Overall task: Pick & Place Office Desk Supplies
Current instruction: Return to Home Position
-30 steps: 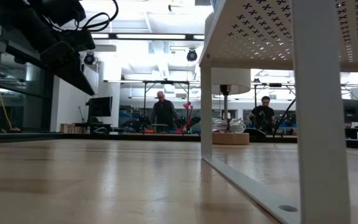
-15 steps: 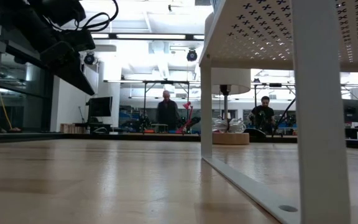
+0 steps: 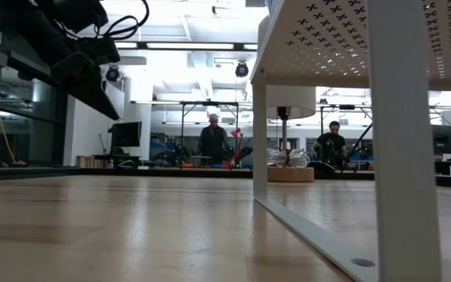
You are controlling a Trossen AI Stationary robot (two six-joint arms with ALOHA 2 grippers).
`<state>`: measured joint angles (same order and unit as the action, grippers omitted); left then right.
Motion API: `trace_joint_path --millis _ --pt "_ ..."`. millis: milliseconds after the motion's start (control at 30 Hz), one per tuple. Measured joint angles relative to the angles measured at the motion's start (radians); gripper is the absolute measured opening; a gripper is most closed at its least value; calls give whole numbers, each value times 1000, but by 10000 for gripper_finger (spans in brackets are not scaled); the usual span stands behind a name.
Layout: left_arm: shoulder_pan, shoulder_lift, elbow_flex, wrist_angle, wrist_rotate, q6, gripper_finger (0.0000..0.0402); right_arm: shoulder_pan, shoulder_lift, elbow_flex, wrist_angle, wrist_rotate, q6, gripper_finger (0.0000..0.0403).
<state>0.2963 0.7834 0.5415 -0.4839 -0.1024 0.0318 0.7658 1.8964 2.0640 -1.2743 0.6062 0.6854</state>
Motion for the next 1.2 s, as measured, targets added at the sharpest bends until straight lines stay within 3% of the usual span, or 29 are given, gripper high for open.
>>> trace_joint_path --millis 233,400,600,867,1200 --pt "0 0 0 2 0 1 108 -29 -45 0 -175 216 106 166" --pt "0 0 0 2 0 -3 108 -72 -88 -61 -185 247 68 166" --pt "0 0 0 3 0 -5 108 -187 -238 -273 75 121 -109 166" --pt "0 0 0 8 0 0 108 -406 -488 -662 564 -171 -410 166" --pt "0 0 0 18 0 -6 108 -623 -629 -925 882 -394 -595 166"
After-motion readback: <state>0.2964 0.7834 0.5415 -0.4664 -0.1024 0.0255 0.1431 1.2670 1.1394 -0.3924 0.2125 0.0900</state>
